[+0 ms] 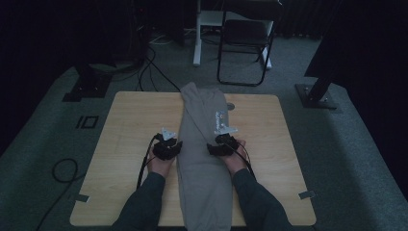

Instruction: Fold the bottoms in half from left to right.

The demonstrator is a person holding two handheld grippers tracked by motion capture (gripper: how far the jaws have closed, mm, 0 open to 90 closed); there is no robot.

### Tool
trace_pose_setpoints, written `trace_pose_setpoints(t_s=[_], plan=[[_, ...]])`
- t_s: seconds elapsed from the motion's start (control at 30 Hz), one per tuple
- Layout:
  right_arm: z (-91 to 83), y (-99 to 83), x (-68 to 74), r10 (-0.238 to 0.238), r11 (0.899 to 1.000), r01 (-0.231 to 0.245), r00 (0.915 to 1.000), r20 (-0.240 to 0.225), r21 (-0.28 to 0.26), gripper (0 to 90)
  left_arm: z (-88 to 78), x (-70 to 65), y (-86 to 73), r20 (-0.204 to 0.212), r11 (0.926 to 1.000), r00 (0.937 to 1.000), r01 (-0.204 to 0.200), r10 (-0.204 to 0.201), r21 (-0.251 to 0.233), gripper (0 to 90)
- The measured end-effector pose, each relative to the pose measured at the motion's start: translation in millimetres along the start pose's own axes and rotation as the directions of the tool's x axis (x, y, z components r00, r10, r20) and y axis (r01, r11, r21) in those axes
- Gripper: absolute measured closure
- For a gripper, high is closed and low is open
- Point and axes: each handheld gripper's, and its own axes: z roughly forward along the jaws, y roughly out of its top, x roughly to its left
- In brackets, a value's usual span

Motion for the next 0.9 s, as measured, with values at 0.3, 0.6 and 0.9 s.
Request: trace_pose_setpoints(t_s=[0.3, 0.6, 0.9], plan=[[27.6, 17.3, -2.5, -0.002, 1.0, 0.002, 0.9999, -0.014, 0.019, 29.3, 15.8, -0.6, -1.5, -0.005, 0.9985, 0.9992, -0.039, 0.039, 0.038, 83.4], [16.4, 10.5, -42.6, 0.124, 0.992, -0.127, 0.9848, 0.121, 0.016, 44.8, 16.4, -0.1, -3.9, -0.005, 0.9984, 0.9986, -0.053, 0.053, 0.02, 83.4], [4.5, -2.0, -62.9, 0.152, 0.988, -0.152, 0.9769, 0.15, -0.01, 72.6, 17.0, -0.6, -3.8, -0.012, 0.9978, 0.9979, -0.063, 0.063, 0.018, 83.7]])
